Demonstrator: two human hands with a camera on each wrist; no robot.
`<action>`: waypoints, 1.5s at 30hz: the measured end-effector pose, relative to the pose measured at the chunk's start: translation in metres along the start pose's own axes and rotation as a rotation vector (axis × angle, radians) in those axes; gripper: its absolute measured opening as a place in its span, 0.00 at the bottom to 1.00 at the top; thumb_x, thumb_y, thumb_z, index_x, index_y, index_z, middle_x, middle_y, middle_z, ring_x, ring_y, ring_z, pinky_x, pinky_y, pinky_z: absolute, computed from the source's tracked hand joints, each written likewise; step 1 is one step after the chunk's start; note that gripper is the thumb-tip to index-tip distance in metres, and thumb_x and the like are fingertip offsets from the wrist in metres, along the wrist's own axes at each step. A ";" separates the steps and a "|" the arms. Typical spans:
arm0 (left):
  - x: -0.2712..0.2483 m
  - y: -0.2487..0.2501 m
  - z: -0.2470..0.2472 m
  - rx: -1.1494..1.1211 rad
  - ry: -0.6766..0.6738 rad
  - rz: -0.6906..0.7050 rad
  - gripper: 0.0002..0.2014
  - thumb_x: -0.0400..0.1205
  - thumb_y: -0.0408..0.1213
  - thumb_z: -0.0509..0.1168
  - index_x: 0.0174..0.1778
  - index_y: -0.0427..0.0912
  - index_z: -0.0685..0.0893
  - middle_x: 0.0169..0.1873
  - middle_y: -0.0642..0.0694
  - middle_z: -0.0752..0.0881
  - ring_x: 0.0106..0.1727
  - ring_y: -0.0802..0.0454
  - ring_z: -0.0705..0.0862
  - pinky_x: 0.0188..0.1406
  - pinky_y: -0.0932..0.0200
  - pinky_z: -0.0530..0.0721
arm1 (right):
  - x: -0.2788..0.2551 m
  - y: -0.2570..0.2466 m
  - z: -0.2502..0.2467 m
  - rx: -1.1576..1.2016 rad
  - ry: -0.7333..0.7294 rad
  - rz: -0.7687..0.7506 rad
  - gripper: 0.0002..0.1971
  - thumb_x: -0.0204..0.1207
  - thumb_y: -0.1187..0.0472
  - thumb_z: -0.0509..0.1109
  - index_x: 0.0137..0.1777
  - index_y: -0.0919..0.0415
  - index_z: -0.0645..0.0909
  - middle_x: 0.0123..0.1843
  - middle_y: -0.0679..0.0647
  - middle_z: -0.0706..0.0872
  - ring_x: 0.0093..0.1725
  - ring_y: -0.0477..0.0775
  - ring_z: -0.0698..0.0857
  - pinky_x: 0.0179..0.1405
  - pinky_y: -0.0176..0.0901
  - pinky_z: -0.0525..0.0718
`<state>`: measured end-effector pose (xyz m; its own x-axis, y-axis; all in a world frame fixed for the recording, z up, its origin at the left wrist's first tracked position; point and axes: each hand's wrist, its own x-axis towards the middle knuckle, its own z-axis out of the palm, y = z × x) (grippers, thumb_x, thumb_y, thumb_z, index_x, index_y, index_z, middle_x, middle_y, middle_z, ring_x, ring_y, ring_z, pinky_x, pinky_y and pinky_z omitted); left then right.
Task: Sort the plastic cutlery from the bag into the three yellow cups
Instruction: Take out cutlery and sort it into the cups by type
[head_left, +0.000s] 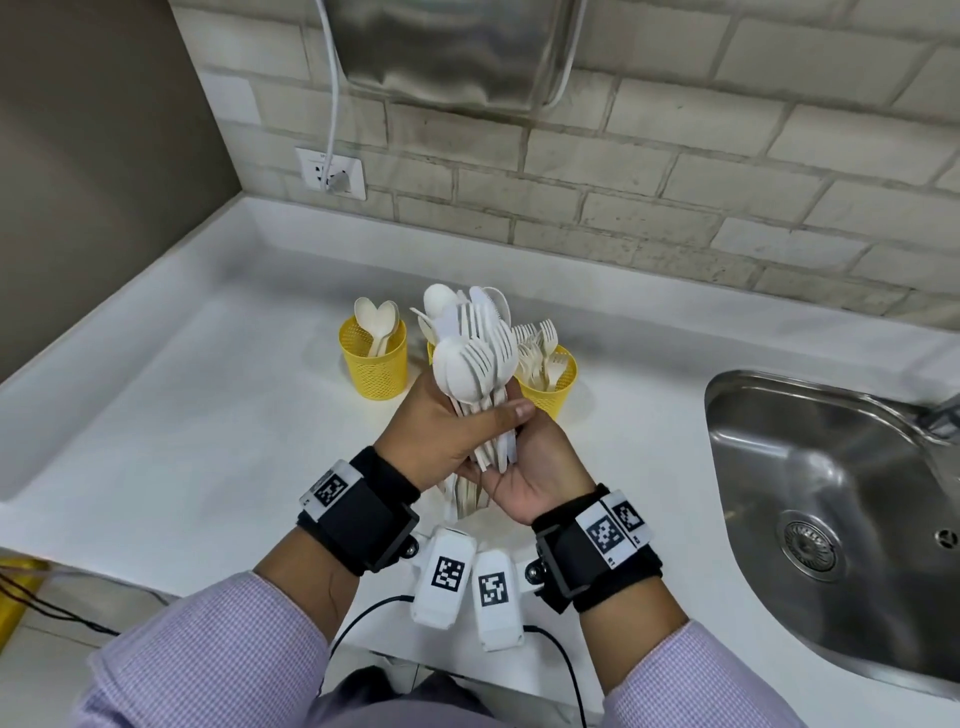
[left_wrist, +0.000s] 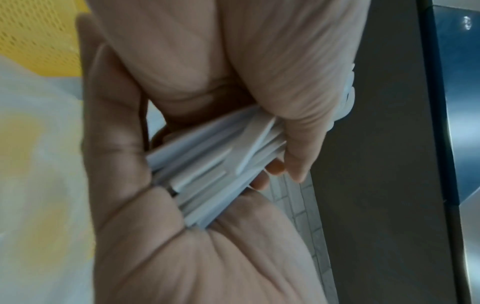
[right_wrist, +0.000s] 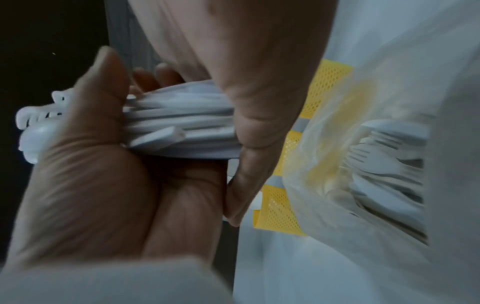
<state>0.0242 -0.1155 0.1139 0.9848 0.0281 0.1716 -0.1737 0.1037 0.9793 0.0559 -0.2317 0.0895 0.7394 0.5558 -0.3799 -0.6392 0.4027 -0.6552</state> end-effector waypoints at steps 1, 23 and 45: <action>0.001 0.000 -0.001 0.000 -0.004 0.003 0.12 0.77 0.23 0.77 0.54 0.36 0.86 0.43 0.52 0.92 0.50 0.51 0.90 0.54 0.54 0.86 | 0.000 -0.002 0.000 0.003 -0.019 -0.002 0.19 0.89 0.46 0.54 0.71 0.45 0.82 0.72 0.51 0.87 0.69 0.55 0.87 0.59 0.55 0.85; -0.008 0.004 -0.003 0.248 -0.005 0.096 0.05 0.83 0.28 0.72 0.51 0.40 0.90 0.43 0.46 0.93 0.46 0.58 0.90 0.46 0.63 0.86 | -0.020 -0.026 -0.008 -0.116 0.106 -0.097 0.14 0.80 0.52 0.68 0.55 0.62 0.86 0.55 0.67 0.83 0.55 0.67 0.84 0.72 0.69 0.79; 0.007 0.002 -0.044 0.391 0.062 0.063 0.03 0.83 0.35 0.74 0.50 0.45 0.88 0.34 0.55 0.90 0.37 0.57 0.89 0.40 0.59 0.86 | -0.010 -0.023 0.026 -0.420 0.217 -0.336 0.11 0.84 0.52 0.65 0.52 0.48 0.91 0.55 0.49 0.92 0.59 0.55 0.89 0.59 0.55 0.83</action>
<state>0.0308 -0.0712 0.1123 0.9679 0.0831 0.2373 -0.2050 -0.2856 0.9362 0.0580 -0.2274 0.1259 0.9420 0.2680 -0.2020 -0.2557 0.1835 -0.9492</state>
